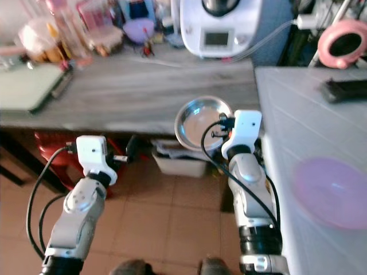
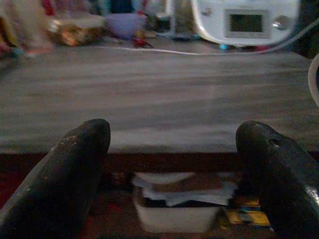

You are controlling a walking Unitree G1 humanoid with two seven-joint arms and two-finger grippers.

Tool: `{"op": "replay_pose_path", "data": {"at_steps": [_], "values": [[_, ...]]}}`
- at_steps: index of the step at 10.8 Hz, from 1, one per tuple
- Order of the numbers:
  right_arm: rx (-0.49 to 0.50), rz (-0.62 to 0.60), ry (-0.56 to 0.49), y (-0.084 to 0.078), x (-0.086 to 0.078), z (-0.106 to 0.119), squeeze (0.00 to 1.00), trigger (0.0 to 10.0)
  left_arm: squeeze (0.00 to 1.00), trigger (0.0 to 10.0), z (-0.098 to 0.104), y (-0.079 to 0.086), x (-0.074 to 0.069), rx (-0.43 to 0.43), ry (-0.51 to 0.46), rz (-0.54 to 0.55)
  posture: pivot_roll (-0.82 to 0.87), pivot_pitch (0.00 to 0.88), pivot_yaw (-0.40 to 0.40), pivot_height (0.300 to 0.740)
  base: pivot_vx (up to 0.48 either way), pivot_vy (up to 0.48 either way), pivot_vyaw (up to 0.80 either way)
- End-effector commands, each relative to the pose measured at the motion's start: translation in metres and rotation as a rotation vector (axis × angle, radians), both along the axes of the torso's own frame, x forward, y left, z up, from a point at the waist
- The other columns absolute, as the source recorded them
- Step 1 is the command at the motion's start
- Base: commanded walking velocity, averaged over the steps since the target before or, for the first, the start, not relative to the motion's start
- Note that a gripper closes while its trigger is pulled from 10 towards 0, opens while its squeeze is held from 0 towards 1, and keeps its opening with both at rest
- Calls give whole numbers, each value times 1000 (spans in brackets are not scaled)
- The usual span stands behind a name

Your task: Setting the table

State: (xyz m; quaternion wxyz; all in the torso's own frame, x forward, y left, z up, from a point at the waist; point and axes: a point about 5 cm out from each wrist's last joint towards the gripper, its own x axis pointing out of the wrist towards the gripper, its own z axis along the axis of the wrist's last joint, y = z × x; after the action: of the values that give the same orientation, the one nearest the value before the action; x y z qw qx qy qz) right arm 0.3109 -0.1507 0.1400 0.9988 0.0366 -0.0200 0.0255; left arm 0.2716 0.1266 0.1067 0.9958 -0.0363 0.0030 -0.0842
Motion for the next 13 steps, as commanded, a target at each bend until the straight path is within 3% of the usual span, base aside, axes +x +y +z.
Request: {"op": "replay_pose_path", "data": {"at_steps": [1, 5, 6, 7, 8, 9, 10, 13], "values": [[13, 26, -38, 13, 0, 8, 0, 10000, 0, 10000, -1, 7, -2, 29, 2, 6, -40, 56, 85, 740, 337, 341, 0], [49, -94, -15, -1, -2, 3, 0, 10000, 0, 10000, 9, 3, -4, 86, -30, -59, -19, 89, 125, 740, 373, 164, 0], [73, -138, -4, -7, 5, 10, 0, 10000, 0, 10000, 23, 2, 4, 66, -76, -67, -38, 100, 110, 740, 0, 0, -750], [33, -130, -61, -9, 7, 26, 0, 10000, 0, 10000, 31, 1, 7, 71, -105, -68, -47, 120, 111, 740, 0, 0, -750], [48, -161, -16, -17, 6, 15, 0, 10000, 0, 10000, 17, -1, -1, 62, -58, -57, -45, 154, 109, 740, 0, 0, 0], [81, -183, 10, -19, 6, 14, 0, 10000, 0, 10000, 16, -3, -8, 28, -33, -54, -47, 168, 109, 740, 0, 0, 0], [38, -173, -6, -18, 7, 18, 0, 10000, 0, 10000, 9, -6, -18, 36, -11, -76, -43, 164, 103, 740, 0, 0, 0], [58, -206, 34, -26, 15, 14, 0, 10000, 0, 10000, 2, 2, -19, 21, 29, -18, -49, 155, 69, 740, 0, 0, 0]]}}
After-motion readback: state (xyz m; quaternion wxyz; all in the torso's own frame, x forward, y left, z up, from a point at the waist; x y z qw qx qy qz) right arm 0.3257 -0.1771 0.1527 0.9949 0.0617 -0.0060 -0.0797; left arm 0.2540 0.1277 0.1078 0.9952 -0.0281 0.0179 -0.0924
